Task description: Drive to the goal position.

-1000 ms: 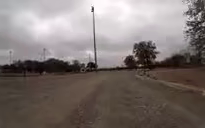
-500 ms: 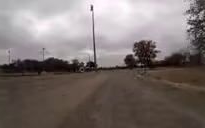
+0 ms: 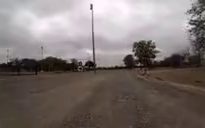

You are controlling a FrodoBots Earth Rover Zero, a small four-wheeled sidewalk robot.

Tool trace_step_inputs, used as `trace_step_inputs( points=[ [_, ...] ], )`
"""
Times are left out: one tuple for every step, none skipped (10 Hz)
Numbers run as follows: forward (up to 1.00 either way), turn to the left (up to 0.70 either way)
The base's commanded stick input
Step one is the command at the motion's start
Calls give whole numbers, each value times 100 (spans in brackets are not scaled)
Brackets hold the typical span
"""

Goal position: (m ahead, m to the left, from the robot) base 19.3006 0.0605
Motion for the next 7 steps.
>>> trace_step_inputs(
  points=[
    [70, -1],
    [70, -1],
    [70, -1],
    [70, -1],
    [70, -1],
    [70, -1],
    [70, -1]
  ],
)
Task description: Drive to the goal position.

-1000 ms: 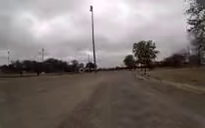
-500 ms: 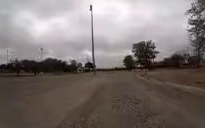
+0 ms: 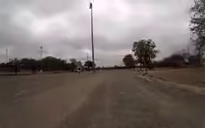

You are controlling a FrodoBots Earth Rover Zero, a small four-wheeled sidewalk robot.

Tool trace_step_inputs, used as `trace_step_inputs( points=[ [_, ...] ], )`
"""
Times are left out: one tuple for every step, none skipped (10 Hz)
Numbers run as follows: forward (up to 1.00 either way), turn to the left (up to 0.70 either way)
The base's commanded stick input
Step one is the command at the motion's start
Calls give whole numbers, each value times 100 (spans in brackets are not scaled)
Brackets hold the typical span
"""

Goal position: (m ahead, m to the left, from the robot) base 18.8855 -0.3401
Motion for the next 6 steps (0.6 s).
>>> trace_step_inputs(
  points=[
    [70, -1],
    [70, -1],
    [70, -1],
    [70, -1],
    [70, -1],
    [70, -1]
  ],
)
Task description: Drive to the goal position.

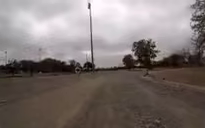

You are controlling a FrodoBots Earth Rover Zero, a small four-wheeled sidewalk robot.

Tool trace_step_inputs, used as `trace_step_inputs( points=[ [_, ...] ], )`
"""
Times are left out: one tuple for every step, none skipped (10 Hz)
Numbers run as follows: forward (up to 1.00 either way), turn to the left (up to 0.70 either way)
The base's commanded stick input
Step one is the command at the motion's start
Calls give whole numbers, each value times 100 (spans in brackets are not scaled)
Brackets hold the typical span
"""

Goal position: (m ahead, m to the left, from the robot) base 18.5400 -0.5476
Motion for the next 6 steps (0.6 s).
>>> trace_step_inputs(
  points=[
    [70, -1],
    [70, -1],
    [70, -1],
    [70, -1],
    [70, -1],
    [70, -1]
  ],
)
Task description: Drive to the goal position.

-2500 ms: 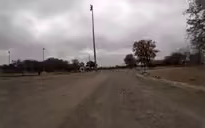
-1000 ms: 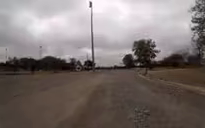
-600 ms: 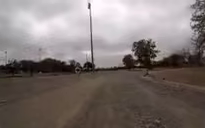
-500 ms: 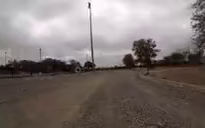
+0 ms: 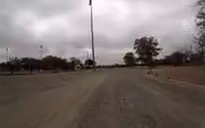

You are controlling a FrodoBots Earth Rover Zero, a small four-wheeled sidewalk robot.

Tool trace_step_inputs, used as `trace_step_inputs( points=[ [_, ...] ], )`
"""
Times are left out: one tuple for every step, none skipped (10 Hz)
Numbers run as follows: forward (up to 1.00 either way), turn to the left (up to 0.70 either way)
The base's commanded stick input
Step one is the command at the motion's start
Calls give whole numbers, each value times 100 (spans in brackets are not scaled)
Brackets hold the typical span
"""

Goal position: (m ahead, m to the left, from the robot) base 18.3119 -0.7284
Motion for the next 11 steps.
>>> trace_step_inputs(
  points=[
    [70, -1],
    [70, -2],
    [70, -15],
    [70, -35],
    [70, -22],
    [70, -1],
    [70, -1],
    [70, -1],
    [70, -1],
    [70, -1],
    [70, -1]
  ],
)
